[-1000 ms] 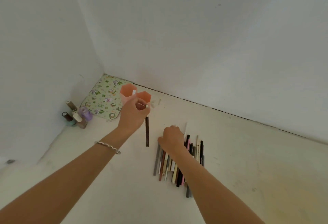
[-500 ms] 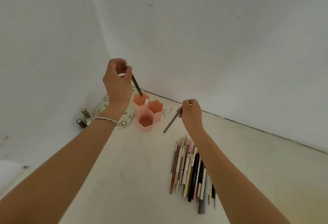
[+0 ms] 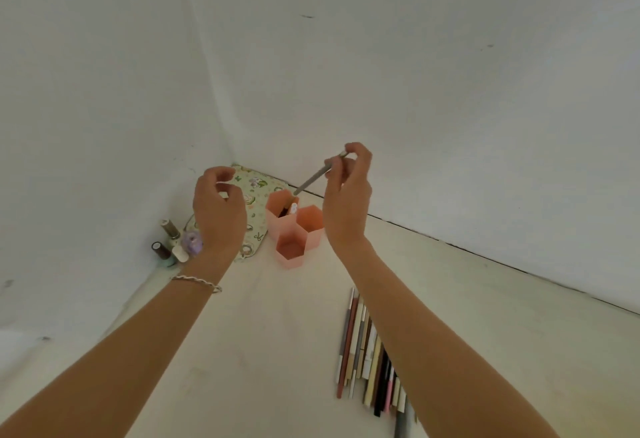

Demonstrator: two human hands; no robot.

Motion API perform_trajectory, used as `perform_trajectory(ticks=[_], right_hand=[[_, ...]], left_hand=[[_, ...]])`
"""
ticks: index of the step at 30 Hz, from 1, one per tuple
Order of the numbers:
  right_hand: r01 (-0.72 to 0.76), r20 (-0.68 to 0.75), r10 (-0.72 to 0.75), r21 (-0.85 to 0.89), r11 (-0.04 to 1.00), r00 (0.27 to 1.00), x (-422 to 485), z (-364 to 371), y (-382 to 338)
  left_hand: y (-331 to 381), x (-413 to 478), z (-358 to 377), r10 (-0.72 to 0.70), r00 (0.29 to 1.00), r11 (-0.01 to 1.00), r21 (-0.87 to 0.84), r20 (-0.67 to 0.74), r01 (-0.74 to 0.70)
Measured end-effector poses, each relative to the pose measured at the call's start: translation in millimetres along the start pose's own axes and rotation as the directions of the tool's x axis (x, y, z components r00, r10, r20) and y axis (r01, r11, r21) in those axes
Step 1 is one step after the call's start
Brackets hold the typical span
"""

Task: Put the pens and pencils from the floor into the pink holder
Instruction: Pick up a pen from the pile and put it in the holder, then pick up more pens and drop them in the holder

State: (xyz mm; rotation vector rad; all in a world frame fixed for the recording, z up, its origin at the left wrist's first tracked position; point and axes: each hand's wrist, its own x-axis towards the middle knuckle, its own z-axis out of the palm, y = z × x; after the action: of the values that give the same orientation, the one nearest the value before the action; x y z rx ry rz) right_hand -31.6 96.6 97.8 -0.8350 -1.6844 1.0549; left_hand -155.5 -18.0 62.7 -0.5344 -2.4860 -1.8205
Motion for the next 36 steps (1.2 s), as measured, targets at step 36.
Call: perform_trajectory(ticks=[36], right_hand=[[-0.198,0.197,0.315,-0.453,0.869,0.929,-70.9,-149.9,47.5]], left_hand=[[-17.5,-188.7,93.4,-0.391,0.611,0.840,0.539,0.689,-0.071]])
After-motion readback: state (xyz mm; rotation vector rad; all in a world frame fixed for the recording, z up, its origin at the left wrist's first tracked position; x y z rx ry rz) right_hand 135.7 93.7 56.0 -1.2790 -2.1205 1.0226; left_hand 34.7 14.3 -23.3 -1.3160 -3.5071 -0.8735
